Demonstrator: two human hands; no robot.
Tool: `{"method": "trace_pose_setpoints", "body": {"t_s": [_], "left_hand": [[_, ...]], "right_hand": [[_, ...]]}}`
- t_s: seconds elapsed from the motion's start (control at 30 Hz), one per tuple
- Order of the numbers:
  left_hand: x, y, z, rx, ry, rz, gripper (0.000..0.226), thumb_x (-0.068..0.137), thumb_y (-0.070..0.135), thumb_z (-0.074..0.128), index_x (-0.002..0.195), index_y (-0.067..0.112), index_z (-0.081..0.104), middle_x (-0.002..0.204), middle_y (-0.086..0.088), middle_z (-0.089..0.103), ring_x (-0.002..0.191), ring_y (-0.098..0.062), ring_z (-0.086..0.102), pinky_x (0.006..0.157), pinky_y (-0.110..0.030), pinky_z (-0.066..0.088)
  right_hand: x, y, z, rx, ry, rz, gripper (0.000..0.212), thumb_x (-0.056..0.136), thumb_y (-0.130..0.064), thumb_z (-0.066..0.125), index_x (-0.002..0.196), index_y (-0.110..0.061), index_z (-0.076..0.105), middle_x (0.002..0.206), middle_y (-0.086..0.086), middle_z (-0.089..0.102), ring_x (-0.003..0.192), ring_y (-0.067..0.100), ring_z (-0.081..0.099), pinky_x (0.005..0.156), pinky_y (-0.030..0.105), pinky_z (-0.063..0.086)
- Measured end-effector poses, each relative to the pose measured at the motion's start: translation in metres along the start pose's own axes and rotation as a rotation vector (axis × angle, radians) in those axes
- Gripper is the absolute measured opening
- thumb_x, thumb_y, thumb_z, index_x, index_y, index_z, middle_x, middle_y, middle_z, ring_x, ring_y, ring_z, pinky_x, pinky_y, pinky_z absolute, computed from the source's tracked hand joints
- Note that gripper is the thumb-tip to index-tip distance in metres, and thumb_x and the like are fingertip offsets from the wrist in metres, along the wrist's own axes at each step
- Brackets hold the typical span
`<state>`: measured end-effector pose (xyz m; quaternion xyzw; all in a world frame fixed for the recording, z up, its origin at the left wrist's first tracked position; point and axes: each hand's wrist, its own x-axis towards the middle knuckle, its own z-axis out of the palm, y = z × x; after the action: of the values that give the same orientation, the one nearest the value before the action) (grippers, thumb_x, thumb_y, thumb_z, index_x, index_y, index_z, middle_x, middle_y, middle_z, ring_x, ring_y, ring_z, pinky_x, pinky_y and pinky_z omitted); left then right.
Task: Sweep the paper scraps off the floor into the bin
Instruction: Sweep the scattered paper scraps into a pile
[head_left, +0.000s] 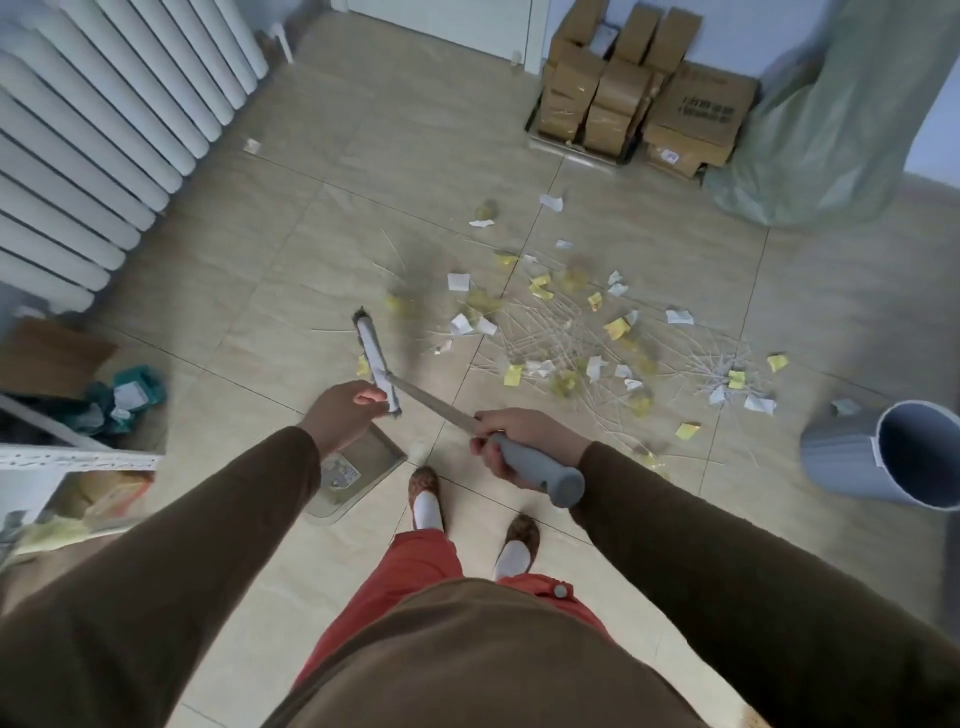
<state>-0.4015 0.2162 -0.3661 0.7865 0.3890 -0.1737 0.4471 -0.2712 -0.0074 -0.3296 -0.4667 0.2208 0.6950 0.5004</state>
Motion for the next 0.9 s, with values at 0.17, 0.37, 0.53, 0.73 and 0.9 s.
{"method": "trace_pose_setpoints", "body": {"t_s": [0.17,0.37,0.53,0.73,0.9], "left_hand": [[0.022,-0.025,-0.040,-0.040,0.017,-0.037,0.025,0.093,0.022,0.063,0.116,0.014,0.069,0.121,-0.005,0.068,0.112,-0.021,0.062,0.093,-0.034,0.044],[0.062,-0.048,-0.086,-0.047,0.039,-0.060,0.021,0.093,0.025,0.063,0.112,0.016,0.068,0.118,-0.004,0.068,0.108,-0.018,0.061,0.090,-0.032,0.042],[0.083,-0.045,-0.099,-0.058,-0.007,-0.081,0.024,0.093,0.023,0.063,0.114,0.015,0.068,0.122,-0.005,0.068,0.112,-0.020,0.061,0.100,-0.037,0.045],[0.108,-0.012,-0.100,-0.099,-0.025,-0.068,0.027,0.093,0.024,0.062,0.117,0.013,0.068,0.122,-0.006,0.067,0.113,-0.021,0.060,0.100,-0.038,0.045],[0.132,0.014,-0.101,-0.082,0.001,-0.097,0.027,0.094,0.022,0.061,0.117,0.012,0.068,0.123,-0.007,0.067,0.113,-0.021,0.060,0.097,-0.035,0.044]], "right_hand": [[0.103,-0.035,0.068,0.255,-0.169,0.060,0.009,0.096,-0.008,0.040,0.100,-0.002,0.046,0.082,0.012,0.048,0.040,0.011,0.054,0.040,0.018,0.051],[0.146,-0.089,0.083,0.307,-0.039,-0.012,0.016,0.098,-0.006,0.041,0.110,0.001,0.047,0.091,0.015,0.051,0.036,0.011,0.052,0.039,0.016,0.050],[0.106,-0.111,0.038,0.300,0.219,-0.086,0.016,0.098,-0.005,0.041,0.114,-0.003,0.044,0.091,0.017,0.051,0.035,0.011,0.050,0.037,0.017,0.049],[0.045,-0.115,0.035,0.186,0.256,-0.098,0.008,0.100,-0.009,0.043,0.107,-0.006,0.046,0.080,0.013,0.052,0.036,0.008,0.046,0.033,0.016,0.045],[0.048,-0.146,0.043,0.218,0.066,-0.052,0.013,0.101,-0.011,0.046,0.113,-0.011,0.045,0.078,0.011,0.054,0.040,0.006,0.046,0.035,0.015,0.045]]}}
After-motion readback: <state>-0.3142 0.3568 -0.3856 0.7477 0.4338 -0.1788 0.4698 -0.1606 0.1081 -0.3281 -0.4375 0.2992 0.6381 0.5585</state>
